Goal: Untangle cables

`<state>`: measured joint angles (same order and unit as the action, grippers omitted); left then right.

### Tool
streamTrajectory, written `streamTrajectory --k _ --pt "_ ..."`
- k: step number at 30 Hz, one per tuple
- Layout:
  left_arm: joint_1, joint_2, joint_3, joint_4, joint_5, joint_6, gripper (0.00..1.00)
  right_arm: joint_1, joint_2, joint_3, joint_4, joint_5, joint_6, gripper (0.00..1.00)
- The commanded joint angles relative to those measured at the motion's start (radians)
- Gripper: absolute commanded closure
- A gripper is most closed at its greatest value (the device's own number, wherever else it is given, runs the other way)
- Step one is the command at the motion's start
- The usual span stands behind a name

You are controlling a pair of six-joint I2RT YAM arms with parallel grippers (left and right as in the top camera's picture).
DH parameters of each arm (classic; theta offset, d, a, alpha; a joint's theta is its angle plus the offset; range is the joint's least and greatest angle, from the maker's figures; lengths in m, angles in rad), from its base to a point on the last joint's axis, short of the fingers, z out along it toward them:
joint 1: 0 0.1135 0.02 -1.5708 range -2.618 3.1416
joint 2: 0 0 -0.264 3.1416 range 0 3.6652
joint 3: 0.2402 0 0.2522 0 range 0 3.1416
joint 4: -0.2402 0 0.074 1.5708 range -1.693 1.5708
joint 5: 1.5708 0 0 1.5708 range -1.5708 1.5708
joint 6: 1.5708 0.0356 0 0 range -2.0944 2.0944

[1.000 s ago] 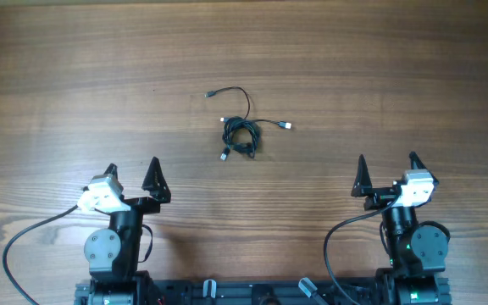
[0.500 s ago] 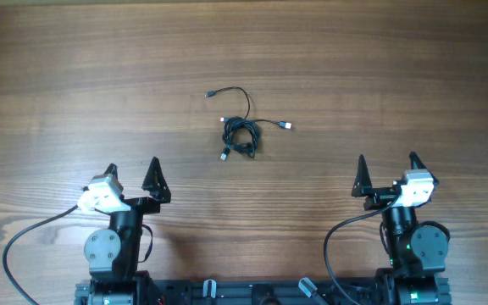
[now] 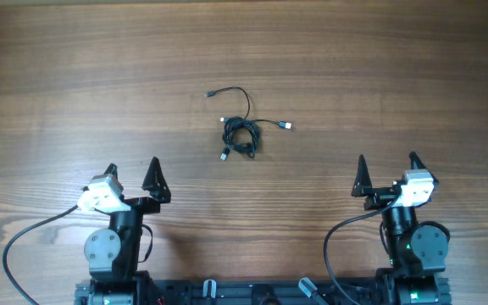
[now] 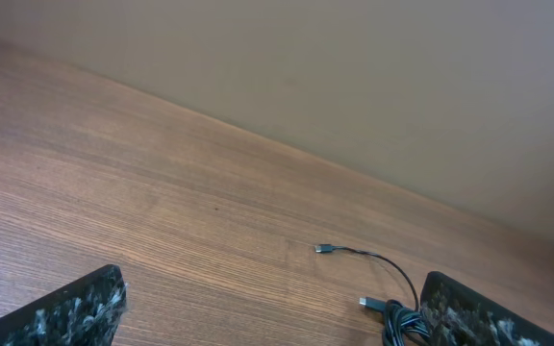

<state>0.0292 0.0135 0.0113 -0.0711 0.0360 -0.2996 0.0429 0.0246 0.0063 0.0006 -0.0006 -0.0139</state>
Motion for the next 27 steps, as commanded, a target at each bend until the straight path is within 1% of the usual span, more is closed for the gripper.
streamTrajectory --k 1,15,18,19,21,24,27 --pt "0.006 -0.007 -0.006 -0.003 0.016 0.016 0.0 -0.005 -0.011 -0.002 0.005 -0.012 -0.011 0.0" --pt "0.006 -0.007 -0.006 -0.002 0.012 0.015 0.0 -0.005 -0.011 -0.002 0.005 -0.012 -0.011 0.0" --pt "0.006 -0.007 -0.006 0.024 0.001 0.005 0.0 -0.005 -0.011 -0.002 0.005 -0.012 -0.011 0.0" --pt "0.006 -0.007 -0.006 0.045 -0.02 0.004 0.0 -0.005 -0.011 -0.002 0.005 -0.012 -0.011 0.0" --pt "0.006 -0.007 -0.006 0.177 -0.014 0.003 0.0 -0.005 -0.011 -0.002 0.005 -0.012 -0.011 0.0" --pt "0.006 -0.007 -0.005 0.32 0.05 0.01 0.0 -0.005 -0.011 -0.002 0.005 -0.012 -0.011 0.0" --pt "0.006 -0.007 0.005 0.319 0.21 0.096 0.0 -0.005 -0.011 -0.002 0.006 -0.012 -0.011 0.0"
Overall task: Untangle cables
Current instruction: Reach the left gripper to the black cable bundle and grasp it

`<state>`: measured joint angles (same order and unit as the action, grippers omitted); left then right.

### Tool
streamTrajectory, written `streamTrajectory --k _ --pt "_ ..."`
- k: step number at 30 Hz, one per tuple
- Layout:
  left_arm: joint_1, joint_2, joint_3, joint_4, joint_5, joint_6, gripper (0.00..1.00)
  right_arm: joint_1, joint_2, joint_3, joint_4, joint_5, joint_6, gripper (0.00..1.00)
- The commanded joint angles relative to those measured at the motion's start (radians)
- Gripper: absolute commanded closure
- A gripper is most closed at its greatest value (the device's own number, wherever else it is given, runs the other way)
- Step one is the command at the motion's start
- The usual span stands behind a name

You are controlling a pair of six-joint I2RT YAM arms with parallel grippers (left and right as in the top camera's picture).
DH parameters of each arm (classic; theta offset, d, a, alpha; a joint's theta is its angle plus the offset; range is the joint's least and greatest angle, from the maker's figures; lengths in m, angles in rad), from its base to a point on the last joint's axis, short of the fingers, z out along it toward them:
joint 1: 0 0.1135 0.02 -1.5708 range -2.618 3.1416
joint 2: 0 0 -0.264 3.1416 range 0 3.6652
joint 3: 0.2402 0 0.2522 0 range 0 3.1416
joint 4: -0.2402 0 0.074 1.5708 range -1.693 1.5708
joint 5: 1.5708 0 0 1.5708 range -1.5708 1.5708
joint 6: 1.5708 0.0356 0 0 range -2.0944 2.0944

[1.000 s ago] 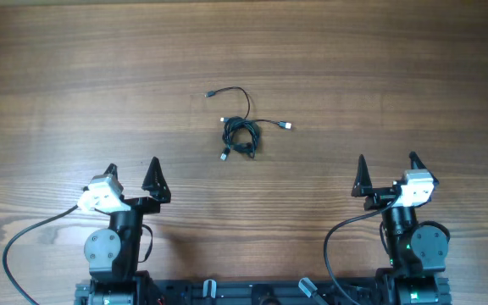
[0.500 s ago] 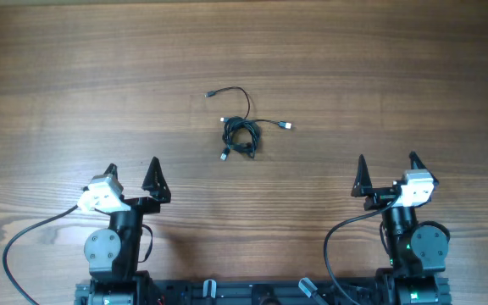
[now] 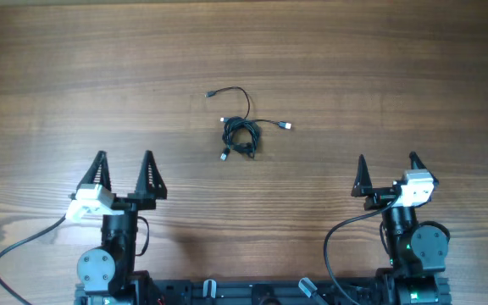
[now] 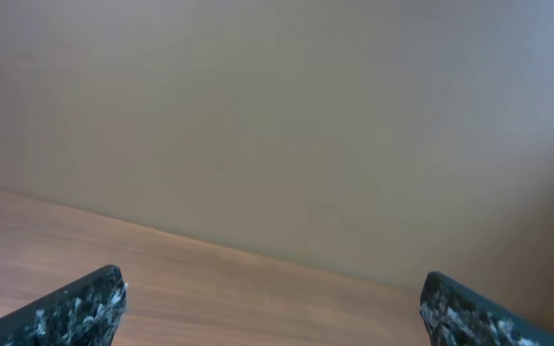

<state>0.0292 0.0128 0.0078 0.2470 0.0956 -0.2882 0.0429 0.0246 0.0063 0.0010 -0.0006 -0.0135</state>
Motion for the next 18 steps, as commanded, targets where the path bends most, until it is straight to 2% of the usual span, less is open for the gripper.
streamTrajectory --k 1,5,9,14,18 --pt "0.006 -0.006 0.018 -0.01 0.168 0.106 0.0 -0.005 -0.011 -0.002 0.005 -0.012 -0.012 0.0" --pt "0.006 0.032 0.144 -0.185 0.17 0.204 0.0 -0.005 -0.011 -0.002 0.005 -0.012 -0.012 0.0" --pt "0.006 0.216 0.372 -0.405 0.172 0.229 0.0 -0.005 -0.011 -0.002 0.005 -0.012 -0.012 0.0" --pt "0.006 0.56 0.729 -0.679 0.211 0.229 0.0 -0.005 -0.011 -0.002 0.005 -0.012 -0.012 0.0" --pt "0.005 0.868 1.062 -0.962 0.222 0.228 0.0 -0.005 -0.011 -0.002 0.005 -0.012 -0.012 0.0"
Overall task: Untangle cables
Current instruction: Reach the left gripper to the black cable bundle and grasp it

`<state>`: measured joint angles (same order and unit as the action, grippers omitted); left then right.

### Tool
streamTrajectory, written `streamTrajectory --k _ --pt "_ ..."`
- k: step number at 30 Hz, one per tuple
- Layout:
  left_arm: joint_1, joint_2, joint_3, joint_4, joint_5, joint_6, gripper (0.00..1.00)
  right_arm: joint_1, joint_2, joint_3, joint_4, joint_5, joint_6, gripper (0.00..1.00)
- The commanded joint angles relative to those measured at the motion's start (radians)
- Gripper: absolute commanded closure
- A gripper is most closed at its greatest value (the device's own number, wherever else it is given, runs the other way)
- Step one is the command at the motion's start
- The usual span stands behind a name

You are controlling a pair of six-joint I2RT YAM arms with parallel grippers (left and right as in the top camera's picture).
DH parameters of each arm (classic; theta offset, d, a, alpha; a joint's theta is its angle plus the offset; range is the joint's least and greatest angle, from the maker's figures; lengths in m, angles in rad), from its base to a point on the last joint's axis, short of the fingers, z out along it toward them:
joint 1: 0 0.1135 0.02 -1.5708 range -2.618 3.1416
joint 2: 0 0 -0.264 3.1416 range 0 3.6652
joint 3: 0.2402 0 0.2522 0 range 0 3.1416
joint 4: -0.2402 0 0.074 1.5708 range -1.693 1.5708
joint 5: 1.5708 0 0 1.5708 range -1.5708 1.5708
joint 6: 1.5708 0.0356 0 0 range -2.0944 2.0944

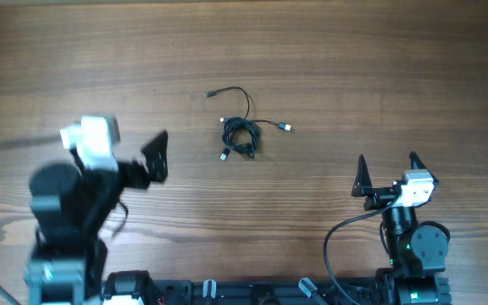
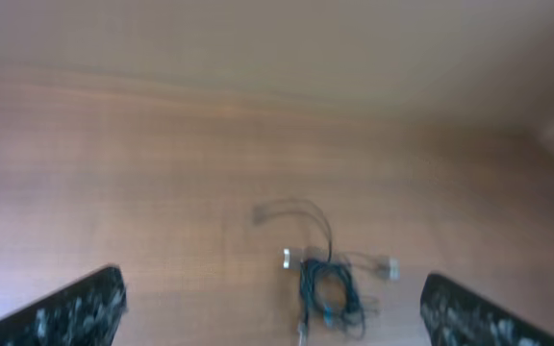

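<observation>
A small tangle of thin black cables with silver plugs lies on the wooden table, left of centre. Loose ends trail up to the left and out to the right. My left gripper is lifted above the table's near left part, blurred in the overhead view, and stands open. In the left wrist view the cable tangle shows far ahead between the fingers, nearer the right one. My right gripper stands open and empty at the near right, well away from the cables.
A beige wall rises beyond the table's far edge. The arm bases and their black leads sit along the near edge.
My left arm has risen from its low pose at the near edge and tilted down. Its wrist view showed mostly the wall and now shows the cables. The right arm and cables have not moved.
First my left gripper sat low, turned right, with the cables at the lower right of its view. Then it pointed straight ahead at the wall. Now it is raised and looks down on the tangle. It stayed open throughout, and the cables lie untouched.
</observation>
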<state>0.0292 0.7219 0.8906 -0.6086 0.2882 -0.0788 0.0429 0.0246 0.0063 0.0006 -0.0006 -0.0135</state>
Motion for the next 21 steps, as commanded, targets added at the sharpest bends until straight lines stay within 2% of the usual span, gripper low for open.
streamTrajectory --k 1,3,7,9,12,14,16,17,21 --pt "0.005 0.227 0.245 -0.166 0.062 0.019 0.0 -0.005 -0.011 -0.002 0.006 -0.012 -0.012 0.0" --pt "0.005 0.348 0.334 -0.241 0.169 0.018 0.0 -0.005 -0.011 -0.002 0.005 -0.012 -0.012 0.0" --pt "0.005 0.504 0.349 -0.241 0.42 0.018 0.0 -0.005 -0.011 -0.002 0.005 -0.012 -0.011 0.0" --pt "0.005 0.565 0.349 -0.242 0.495 0.016 0.0 -0.005 -0.011 -0.002 0.005 -0.012 -0.012 0.0" --pt "0.005 0.644 0.349 -0.237 0.577 -0.076 0.0 -0.005 -0.011 -0.002 0.005 -0.012 -0.011 0.0" --pt "0.002 0.699 0.348 -0.175 0.608 -0.147 0.0 -0.005 -0.011 -0.002 0.005 -0.012 -0.012 0.0" --pt "-0.033 0.749 0.348 -0.132 0.526 -0.224 0.0 -0.005 -0.011 -0.002 0.005 -0.012 -0.012 0.01" --pt "-0.069 0.771 0.348 -0.132 0.397 -0.304 0.0 -0.005 -0.011 -0.002 0.005 -0.012 -0.011 0.0" --pt "-0.226 0.823 0.348 -0.124 0.001 -0.409 0.0 -0.005 -0.011 -0.002 0.005 -0.012 -0.012 0.0"
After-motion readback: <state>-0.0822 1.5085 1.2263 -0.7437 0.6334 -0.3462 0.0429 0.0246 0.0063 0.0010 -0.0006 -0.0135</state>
